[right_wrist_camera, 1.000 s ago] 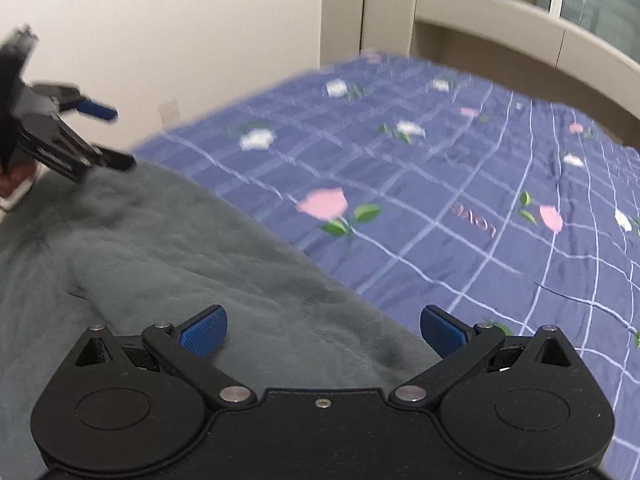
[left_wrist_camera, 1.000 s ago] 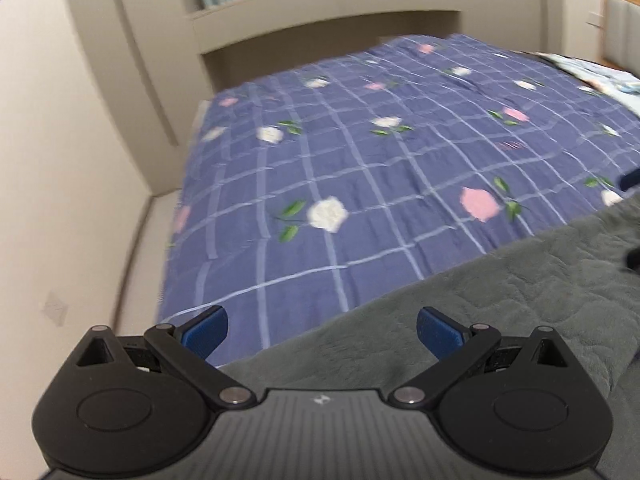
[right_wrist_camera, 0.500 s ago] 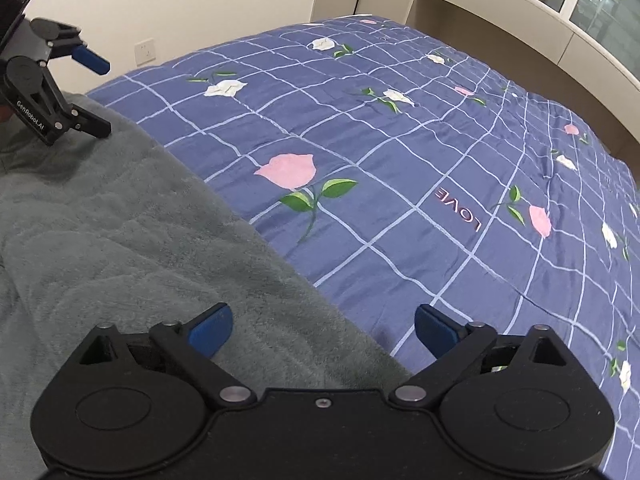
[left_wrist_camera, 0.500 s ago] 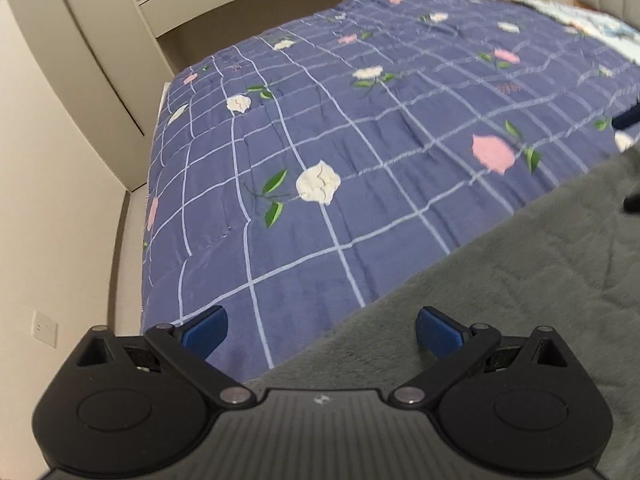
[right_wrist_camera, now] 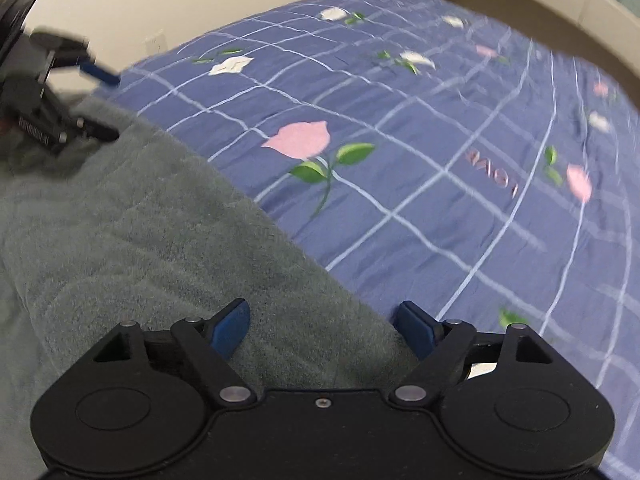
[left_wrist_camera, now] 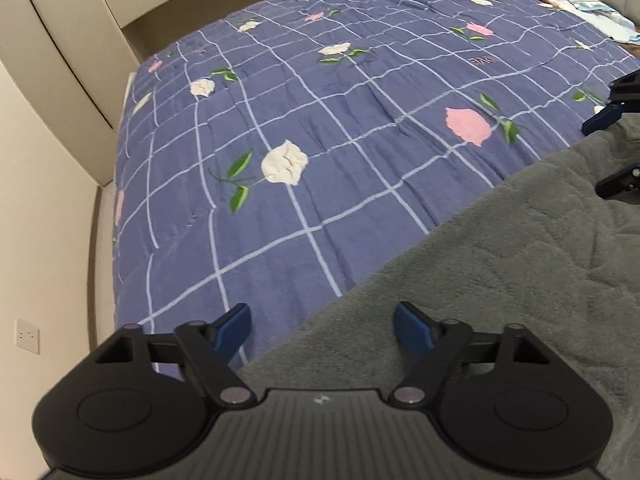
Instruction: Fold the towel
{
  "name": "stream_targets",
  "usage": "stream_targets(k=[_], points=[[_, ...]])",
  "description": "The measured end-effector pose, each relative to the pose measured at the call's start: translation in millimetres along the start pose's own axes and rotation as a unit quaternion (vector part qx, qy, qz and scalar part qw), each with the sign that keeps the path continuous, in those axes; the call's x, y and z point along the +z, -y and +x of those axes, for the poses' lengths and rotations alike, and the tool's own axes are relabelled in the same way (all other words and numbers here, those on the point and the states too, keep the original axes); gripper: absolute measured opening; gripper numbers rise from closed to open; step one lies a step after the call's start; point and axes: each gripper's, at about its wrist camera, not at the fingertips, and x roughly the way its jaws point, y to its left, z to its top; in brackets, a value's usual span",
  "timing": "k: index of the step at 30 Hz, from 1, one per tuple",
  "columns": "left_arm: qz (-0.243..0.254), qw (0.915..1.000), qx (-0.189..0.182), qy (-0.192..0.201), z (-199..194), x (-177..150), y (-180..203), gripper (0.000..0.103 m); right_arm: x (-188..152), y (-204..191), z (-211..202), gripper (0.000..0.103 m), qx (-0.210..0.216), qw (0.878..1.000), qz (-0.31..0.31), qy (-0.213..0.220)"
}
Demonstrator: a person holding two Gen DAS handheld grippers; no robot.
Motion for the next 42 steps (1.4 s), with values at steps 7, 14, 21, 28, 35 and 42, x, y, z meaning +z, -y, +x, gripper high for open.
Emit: stream_targets(k=[7, 14, 21, 28, 35, 42], points=[[0.019, 0.9994, -0.026, -0.013, -4, 5, 6, 0.049, 4, -13, -5, 0.056, -0.014, 1.000, -0.015, -0.002], [0.058, 0.9981, 0.006, -0.020, -9, 3, 24, 0.010, 1, -33, -10, 0.020, -0.050, 0.998, -0.048, -0.002], [0.063, 0.9976, 0.026, 0.009, -38, 7, 23, 0.004, 13, -41, -28, 0.011, -0.089, 0.994, -0.060, 0.019], [-0.013, 0.9977, 0.058, 0.033, -59, 21, -13, 0.004, 53, -49, -58, 0.010, -0.139, 0.982, -0.063, 0.108], [-0.050, 0.9956, 0.078, 0.016, -40, 10, -14, 0.004, 57, -66, -27, 0.011, -0.163, 0.980, -0.078, 0.085], [-0.057, 0.9937, 0.085, 0.045, -72, 7, -7, 0.003, 51, -61, -62, 0.012, -0.134, 0.984, -0.063, 0.101]])
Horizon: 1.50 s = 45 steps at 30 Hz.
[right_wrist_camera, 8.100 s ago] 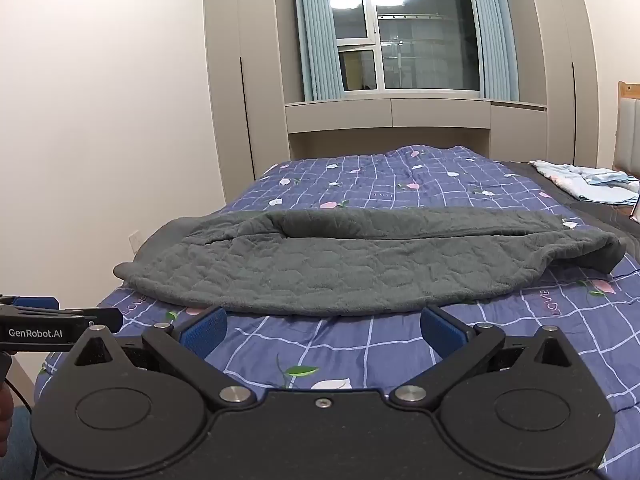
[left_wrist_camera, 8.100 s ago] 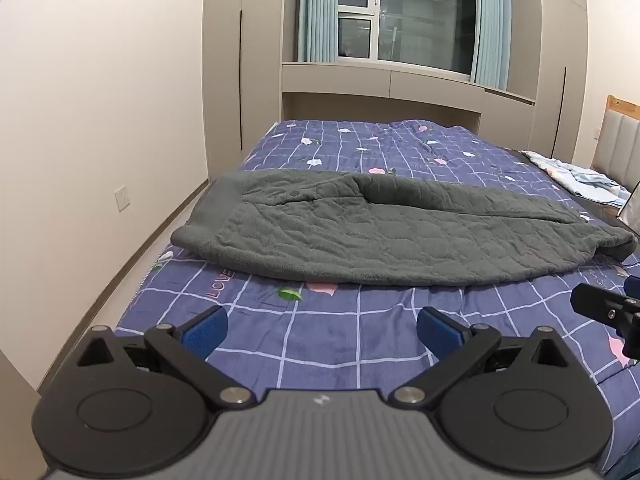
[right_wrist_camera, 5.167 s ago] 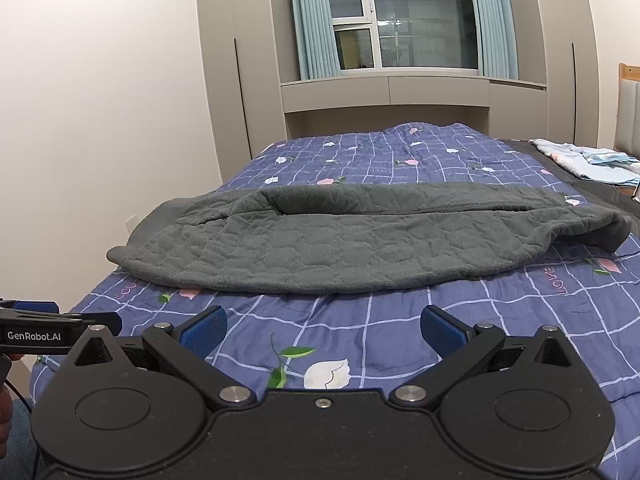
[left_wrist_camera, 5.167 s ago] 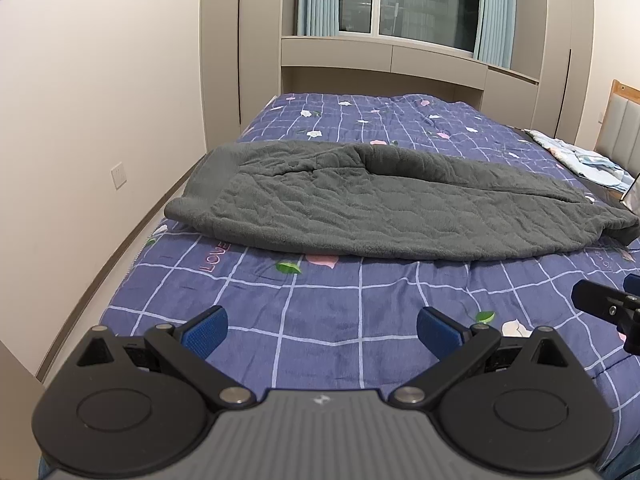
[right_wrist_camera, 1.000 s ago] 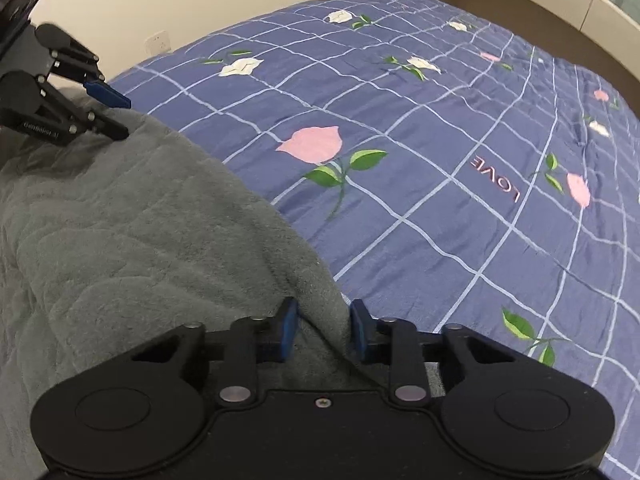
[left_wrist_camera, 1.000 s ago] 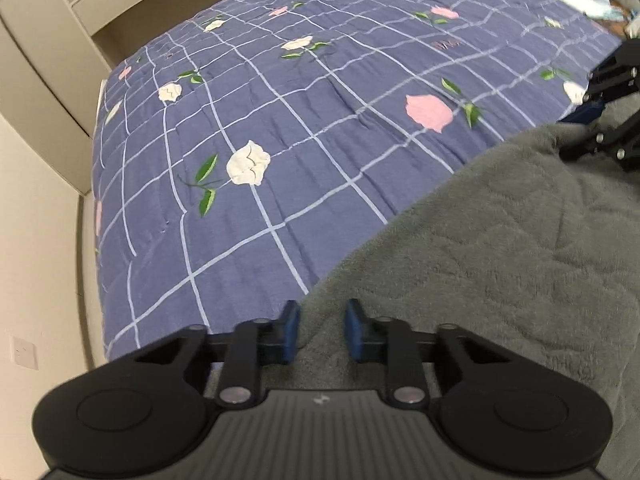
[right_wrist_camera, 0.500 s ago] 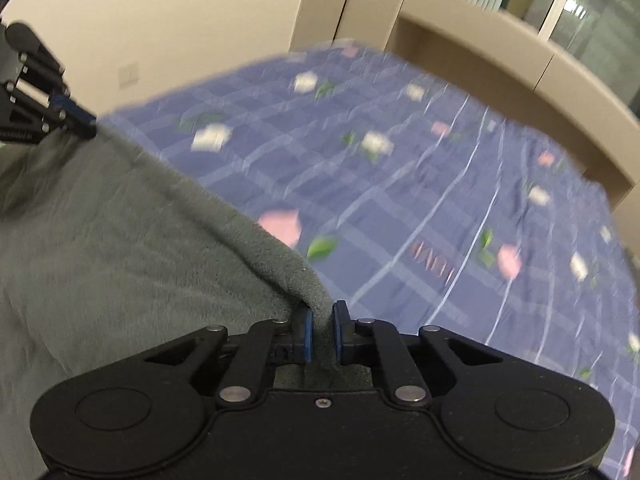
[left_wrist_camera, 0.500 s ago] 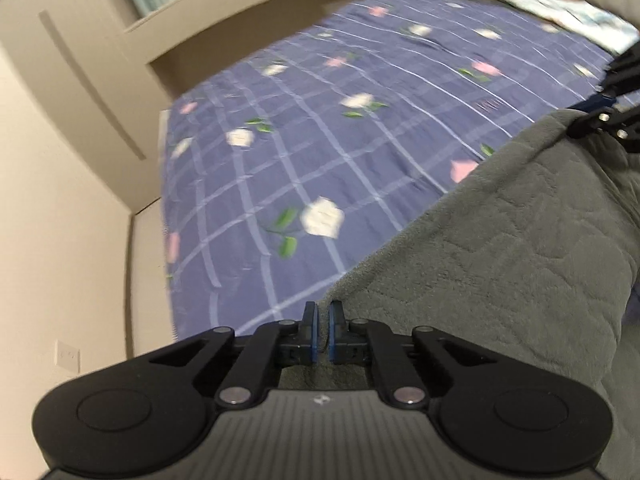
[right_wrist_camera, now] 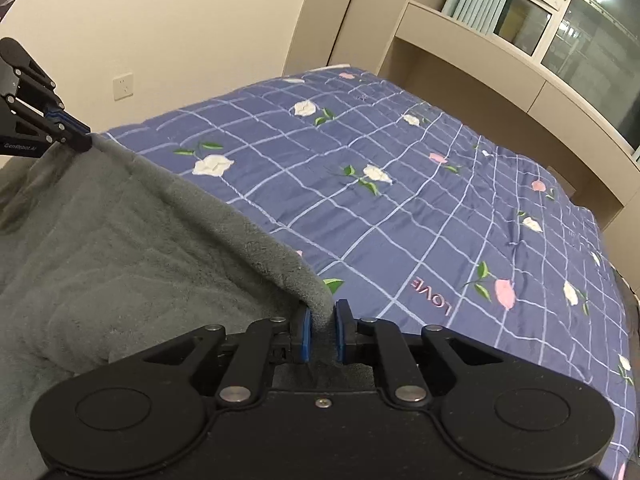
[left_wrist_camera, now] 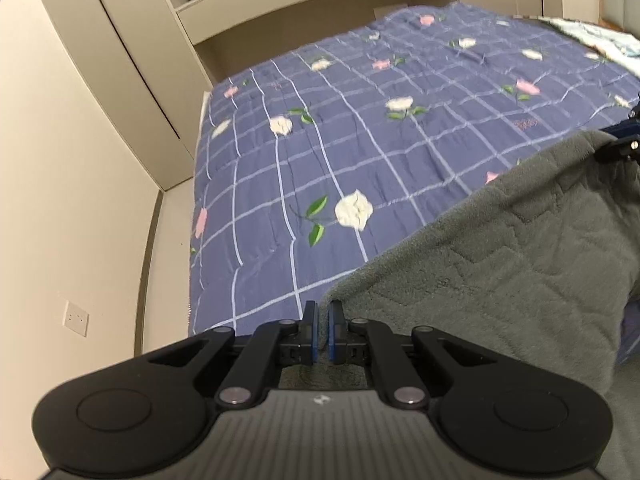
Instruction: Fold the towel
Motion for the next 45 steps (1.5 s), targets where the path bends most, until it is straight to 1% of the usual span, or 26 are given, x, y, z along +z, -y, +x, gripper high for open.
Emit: stream_targets(k=[5, 8, 10, 13, 18, 23, 26, 29, 32, 34, 36, 40, 43, 45], points=[[0.020, 0.9994, 0.011, 0.027, -43, -7, 5, 0.003, -10, -15, -45, 0.011, -0.008, 0.999, -0.022, 0.026], [0.029, 0.9981, 0.014, 0.053, -78, -20, 8, 0.003, -26, -26, -82, 0.011, -0.015, 0.998, -0.028, 0.052], [0.044, 0.9962, 0.019, 0.072, -101, -33, 15, 0.003, -39, -37, -107, 0.011, -0.018, 0.997, -0.031, 0.067], [0.075, 0.9914, 0.039, 0.099, -133, -56, 32, 0.003, -59, -57, -140, 0.011, -0.029, 0.995, -0.050, 0.084], [0.086, 0.9870, 0.053, 0.125, -168, -95, 54, 0.003, -89, -86, -177, 0.010, -0.036, 0.993, -0.054, 0.101], [0.096, 0.9819, 0.062, 0.151, -197, -149, 81, 0.003, -131, -122, -208, 0.010, -0.048, 0.992, -0.043, 0.107], [0.108, 0.9790, 0.066, 0.160, -204, -181, 98, 0.003, -158, -144, -218, 0.010, -0.054, 0.993, -0.033, 0.102], [0.094, 0.9839, 0.050, 0.143, -201, -203, 109, 0.003, -182, -164, -217, 0.009, -0.061, 0.994, -0.030, 0.090], [0.083, 0.9869, 0.041, 0.132, -193, -220, 117, 0.003, -202, -176, -211, 0.008, -0.063, 0.995, -0.006, 0.079], [0.079, 0.9882, 0.038, 0.126, -188, -229, 122, 0.003, -209, -184, -207, 0.008, -0.069, 0.995, 0.003, 0.076], [0.081, 0.9877, 0.042, 0.127, -187, -236, 125, 0.002, -212, -188, -207, 0.008, -0.076, 0.994, 0.007, 0.078], [0.079, 0.9868, 0.037, 0.136, -200, -244, 128, 0.002, -213, -185, -220, 0.007, -0.083, 0.993, 0.013, 0.087], [0.088, 0.9866, 0.028, 0.134, -208, -254, 129, 0.002, -217, -185, -234, 0.006, -0.085, 0.992, 0.008, 0.091], [0.101, 0.9864, 0.027, 0.127, -205, -263, 134, 0.002, -224, -190, -234, 0.006, -0.082, 0.993, 0.007, 0.081]])
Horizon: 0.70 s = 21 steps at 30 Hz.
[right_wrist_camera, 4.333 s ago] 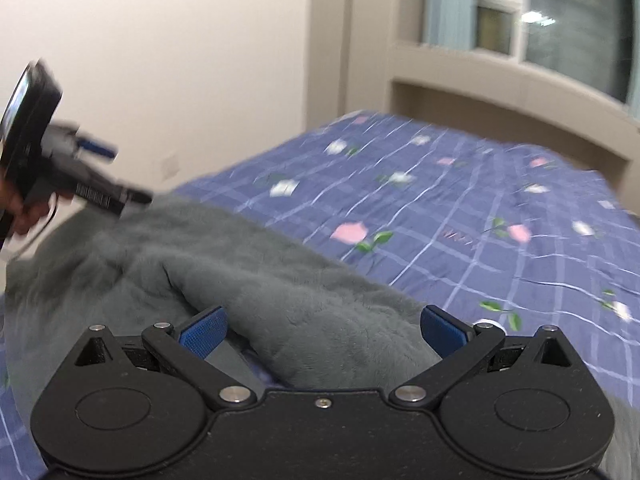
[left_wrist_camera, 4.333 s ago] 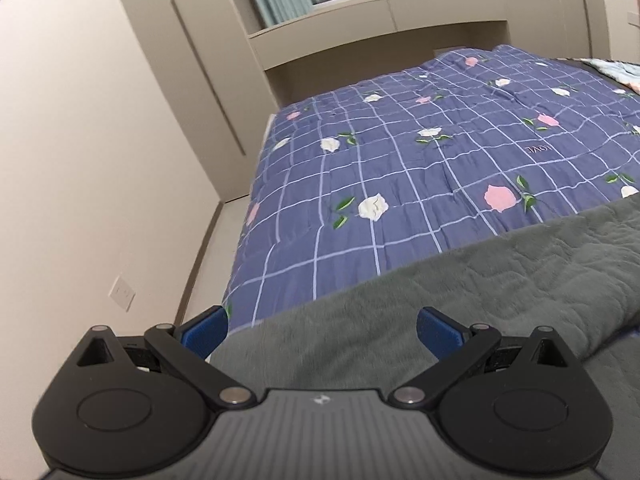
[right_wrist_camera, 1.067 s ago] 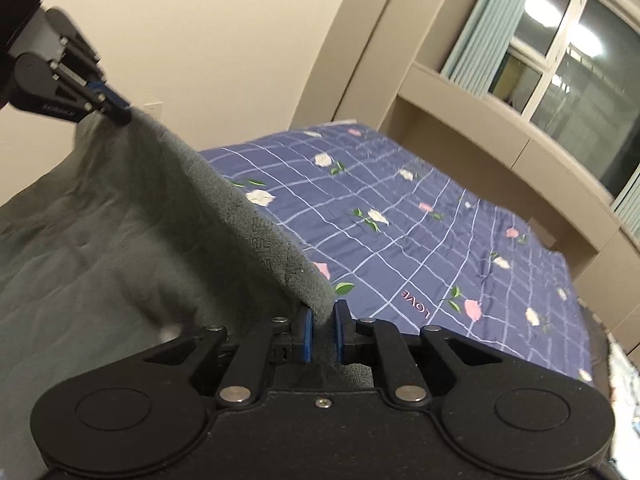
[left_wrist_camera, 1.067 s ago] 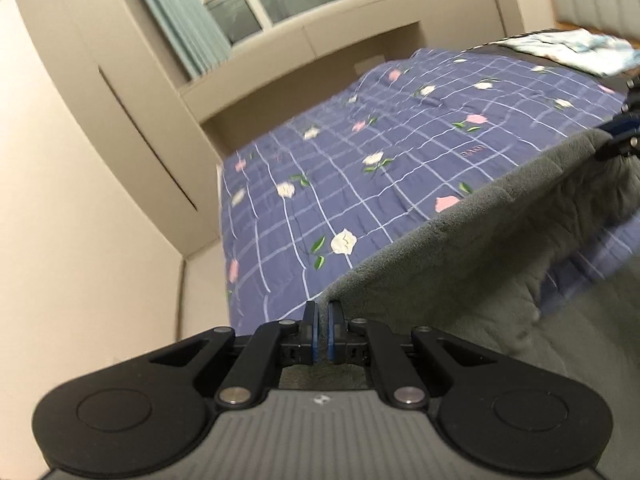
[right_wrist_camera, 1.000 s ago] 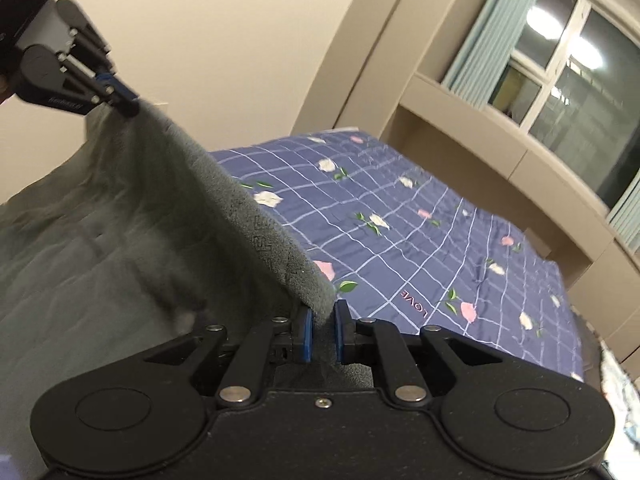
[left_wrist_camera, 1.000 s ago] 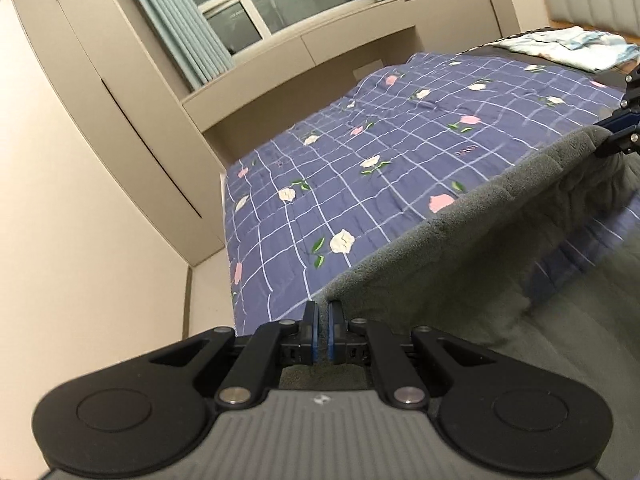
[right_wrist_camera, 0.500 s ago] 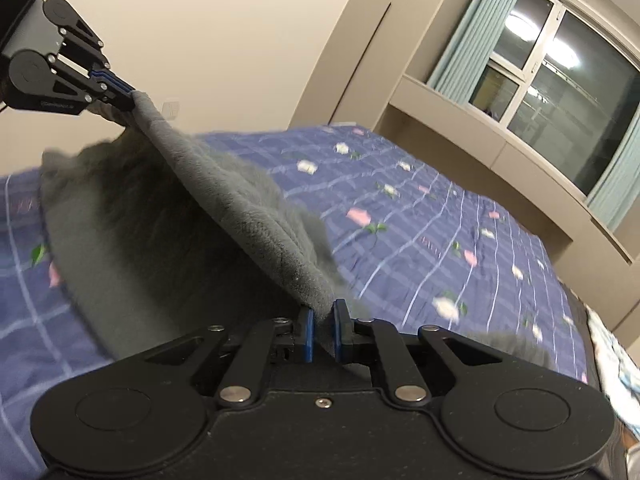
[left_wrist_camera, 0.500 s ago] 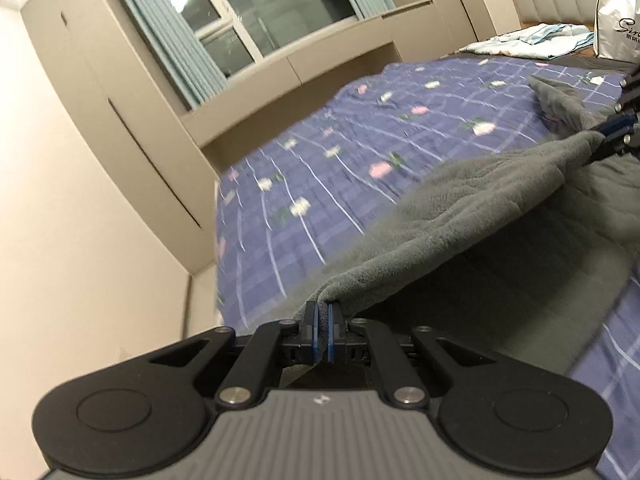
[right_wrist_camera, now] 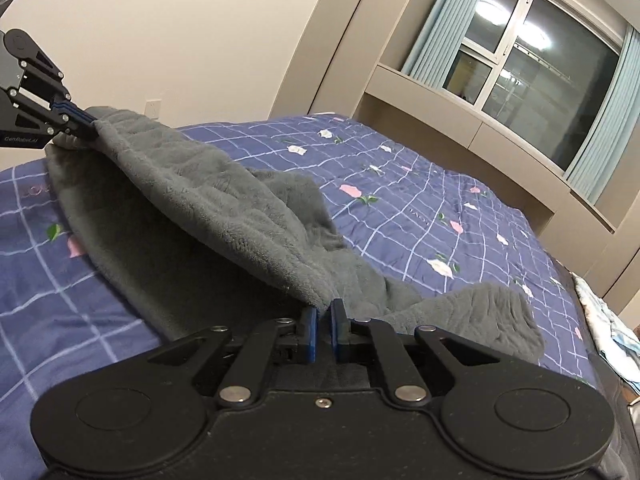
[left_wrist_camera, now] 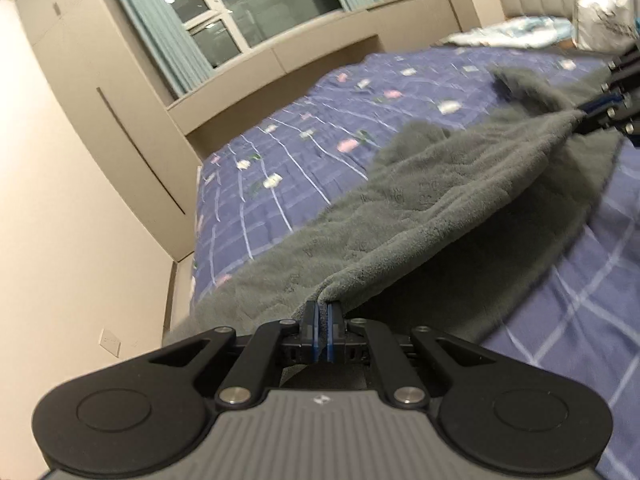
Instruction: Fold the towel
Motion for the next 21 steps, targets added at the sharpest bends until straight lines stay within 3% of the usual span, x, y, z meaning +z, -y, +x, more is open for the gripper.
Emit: stream_targets(k=[9, 12, 13, 15, 16, 17, 19, 21], points=[[-0.015, 0.9986, -0.014, -0.049, 21, -21, 18, 0.004, -31, -26, 23, 0.008, 0.007, 0.999, 0.011, -0.047], [-0.029, 0.9979, -0.014, -0.055, 22, -16, 18, 0.010, -28, -24, 23, 0.020, 0.009, 0.999, 0.029, -0.043], [-0.036, 0.9976, -0.015, -0.058, 21, -15, 19, 0.016, -28, -23, 21, 0.028, 0.011, 0.998, 0.035, -0.041], [-0.048, 0.9970, -0.025, -0.056, 17, -12, 20, 0.046, -30, -20, 16, 0.051, 0.017, 0.998, 0.048, -0.034], [-0.055, 0.9966, -0.032, -0.052, 14, -11, 23, 0.053, -31, -18, 11, 0.067, 0.021, 0.998, 0.058, -0.030], [-0.060, 0.9965, -0.035, -0.046, 10, -10, 26, 0.061, -33, -13, 6, 0.077, 0.022, 0.997, 0.068, -0.025], [-0.067, 0.9963, -0.036, -0.039, 2, -5, 34, 0.070, -41, -1, -6, 0.083, 0.019, 0.995, 0.096, -0.016], [-0.078, 0.9955, -0.042, -0.034, -4, 2, 44, 0.090, -50, 15, -17, 0.095, 0.012, 0.991, 0.131, -0.013]])
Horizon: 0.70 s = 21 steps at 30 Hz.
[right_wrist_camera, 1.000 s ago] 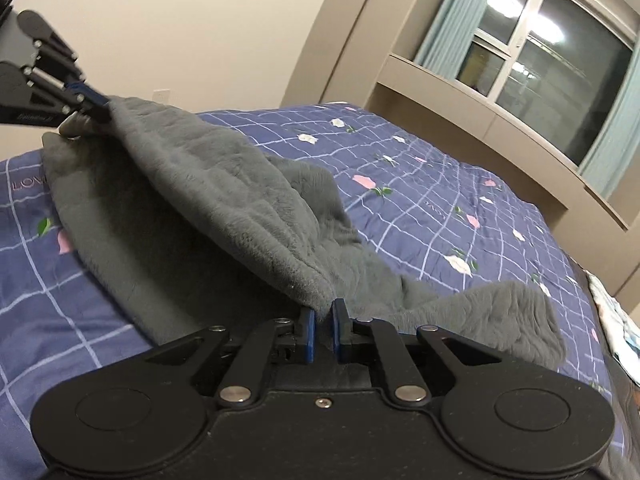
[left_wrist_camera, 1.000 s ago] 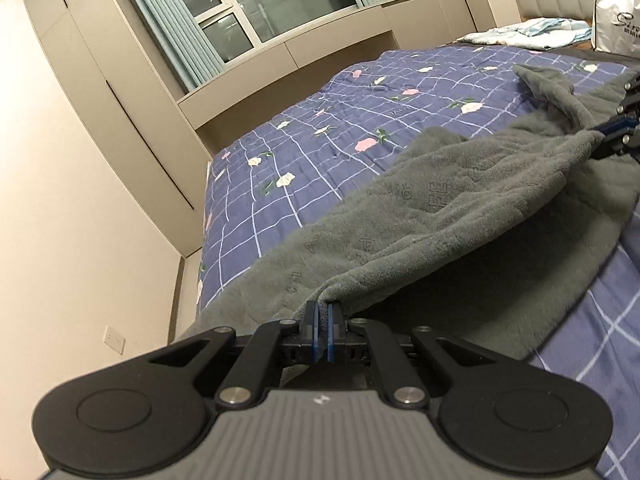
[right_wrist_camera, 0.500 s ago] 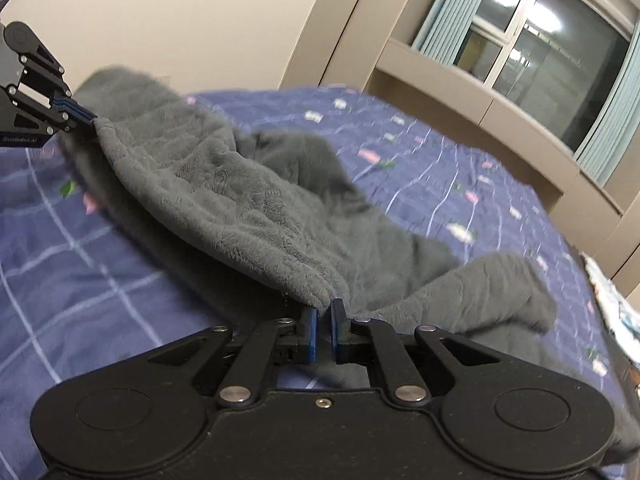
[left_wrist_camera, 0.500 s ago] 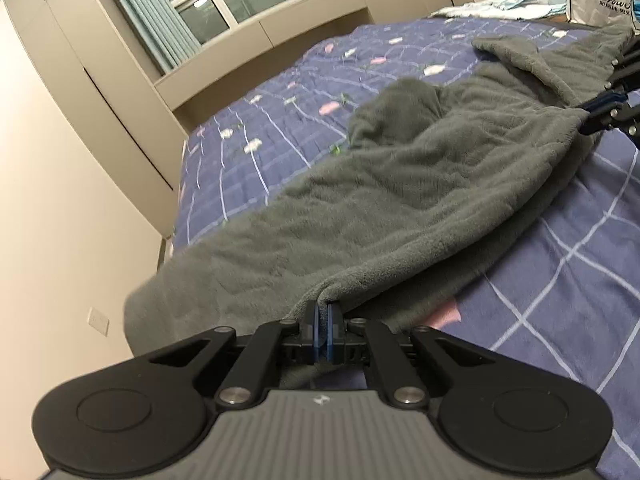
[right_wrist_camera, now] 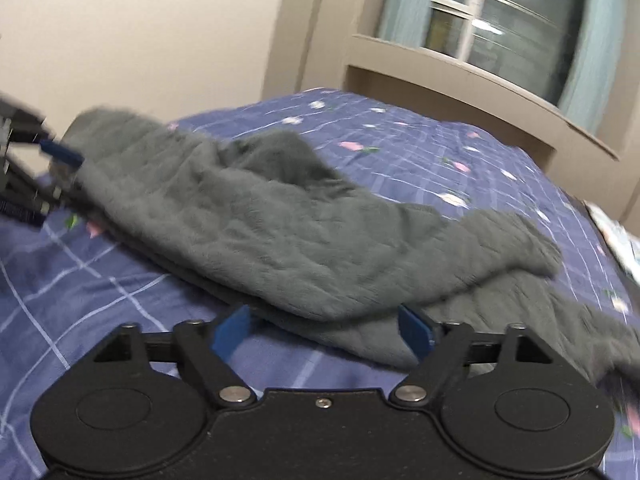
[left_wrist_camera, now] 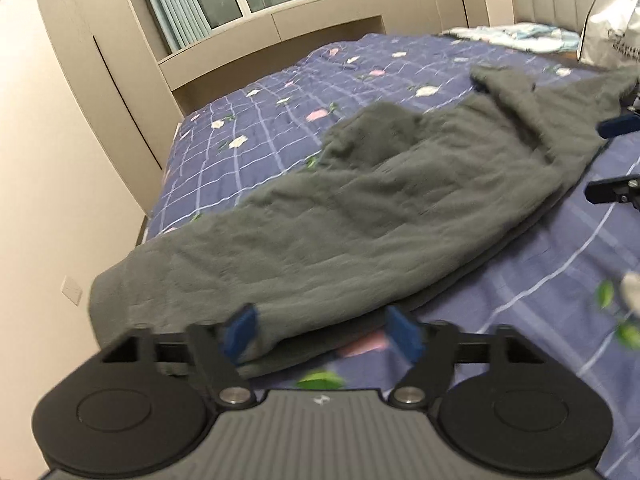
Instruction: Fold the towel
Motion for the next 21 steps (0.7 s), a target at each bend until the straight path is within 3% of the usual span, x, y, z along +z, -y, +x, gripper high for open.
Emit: stream_targets(k=[1, 4, 7, 13, 16, 18, 21], points=[[-0.009, 0.9999, -0.006, 0.006, -3, 4, 7, 0.094, -4, 13, -7, 0.101, -0.005, 1.000, 0.025, 0.004], [-0.019, 0.9990, -0.037, 0.018, -5, 19, 32, 0.100, -17, 57, -23, 0.102, -0.020, 0.995, 0.098, 0.005], [-0.005, 0.9974, -0.065, 0.030, 0, 40, 62, 0.100, -36, 116, -37, 0.102, -0.039, 0.980, 0.195, 0.002], [-0.006, 0.9914, -0.118, 0.055, 28, 95, 121, 0.102, -66, 245, -50, 0.103, -0.066, 0.915, 0.398, 0.019], [-0.012, 0.9890, -0.139, 0.048, 51, 121, 147, 0.102, -65, 295, -39, 0.103, -0.064, 0.886, 0.458, 0.013], [-0.010, 0.9894, -0.140, 0.035, 66, 133, 161, 0.102, -63, 322, -25, 0.103, -0.076, 0.864, 0.497, -0.016], [-0.004, 0.9896, -0.142, 0.021, 81, 146, 175, 0.102, -62, 351, -8, 0.102, -0.077, 0.834, 0.546, -0.017]])
